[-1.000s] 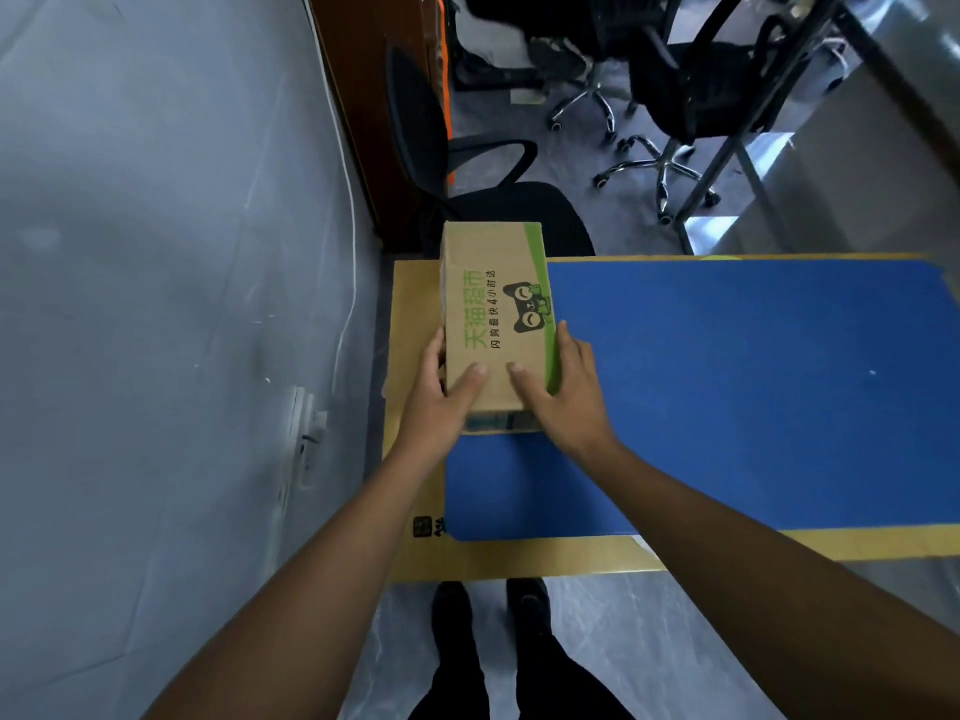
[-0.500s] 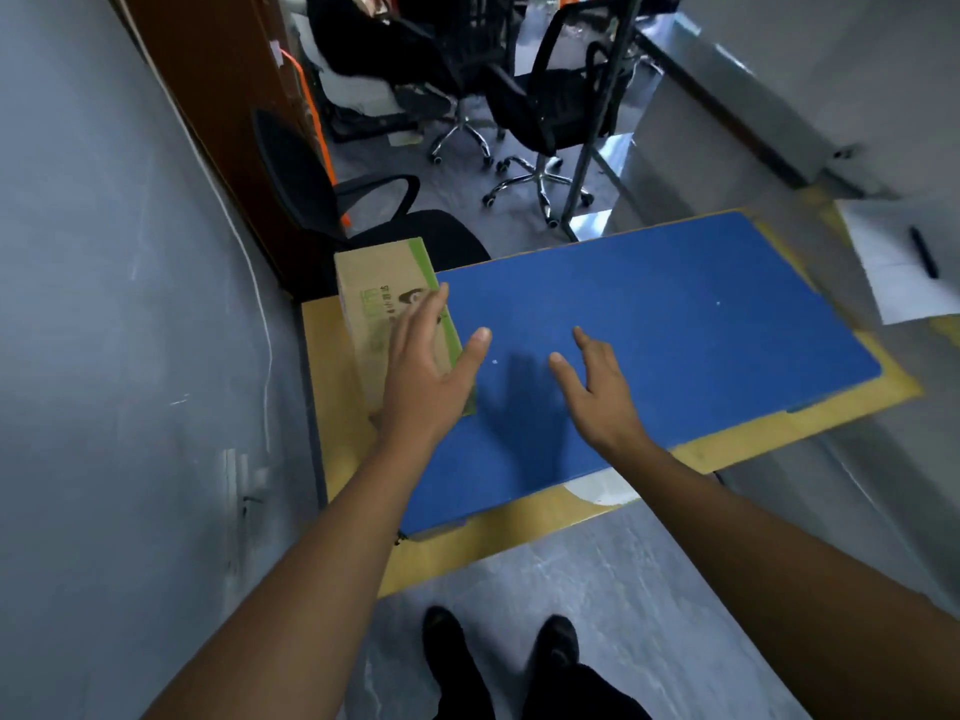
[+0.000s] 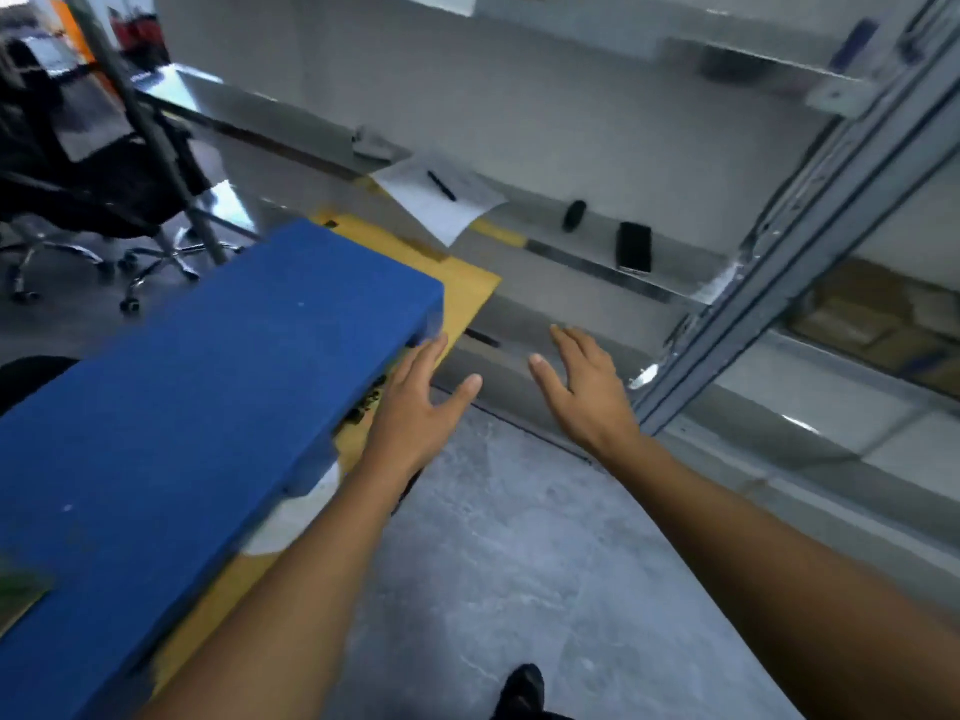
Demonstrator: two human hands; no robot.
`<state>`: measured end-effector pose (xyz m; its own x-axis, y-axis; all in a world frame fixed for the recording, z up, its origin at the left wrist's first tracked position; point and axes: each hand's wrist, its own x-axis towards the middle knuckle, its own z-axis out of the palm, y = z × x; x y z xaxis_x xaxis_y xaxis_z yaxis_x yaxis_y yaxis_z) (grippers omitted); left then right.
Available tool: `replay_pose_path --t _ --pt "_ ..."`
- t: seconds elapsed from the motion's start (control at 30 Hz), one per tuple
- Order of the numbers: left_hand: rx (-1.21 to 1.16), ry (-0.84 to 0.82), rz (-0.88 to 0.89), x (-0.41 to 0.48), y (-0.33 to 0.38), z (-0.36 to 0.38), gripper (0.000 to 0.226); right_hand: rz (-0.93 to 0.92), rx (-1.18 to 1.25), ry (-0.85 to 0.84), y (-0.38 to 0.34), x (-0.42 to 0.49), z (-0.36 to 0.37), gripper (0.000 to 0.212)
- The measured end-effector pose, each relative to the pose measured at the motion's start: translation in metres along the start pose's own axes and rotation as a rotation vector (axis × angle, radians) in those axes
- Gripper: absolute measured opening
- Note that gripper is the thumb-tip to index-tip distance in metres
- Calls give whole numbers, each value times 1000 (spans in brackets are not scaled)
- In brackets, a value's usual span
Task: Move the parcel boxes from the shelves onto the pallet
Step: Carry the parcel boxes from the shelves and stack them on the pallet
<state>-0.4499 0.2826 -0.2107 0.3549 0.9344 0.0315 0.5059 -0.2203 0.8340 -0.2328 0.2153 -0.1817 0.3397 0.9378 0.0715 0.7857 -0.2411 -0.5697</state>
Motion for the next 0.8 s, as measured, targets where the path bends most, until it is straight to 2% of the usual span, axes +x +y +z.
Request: replay_pose_path --t 0.2,0.37,0.6,0.8 --pt "-26 -256 171 27 117 160 75 210 -85 169 141 -45 -120 70" --pt "-52 -426 297 23 205 272 75 392 -106 285 227 -95 -197 70" --pt "-57 -594 424 24 290 382 74 568 -74 455 310 -140 -261 69" --pt "-72 -685 479 42 341 461 74 662 -99 538 376 -139 -298 71"
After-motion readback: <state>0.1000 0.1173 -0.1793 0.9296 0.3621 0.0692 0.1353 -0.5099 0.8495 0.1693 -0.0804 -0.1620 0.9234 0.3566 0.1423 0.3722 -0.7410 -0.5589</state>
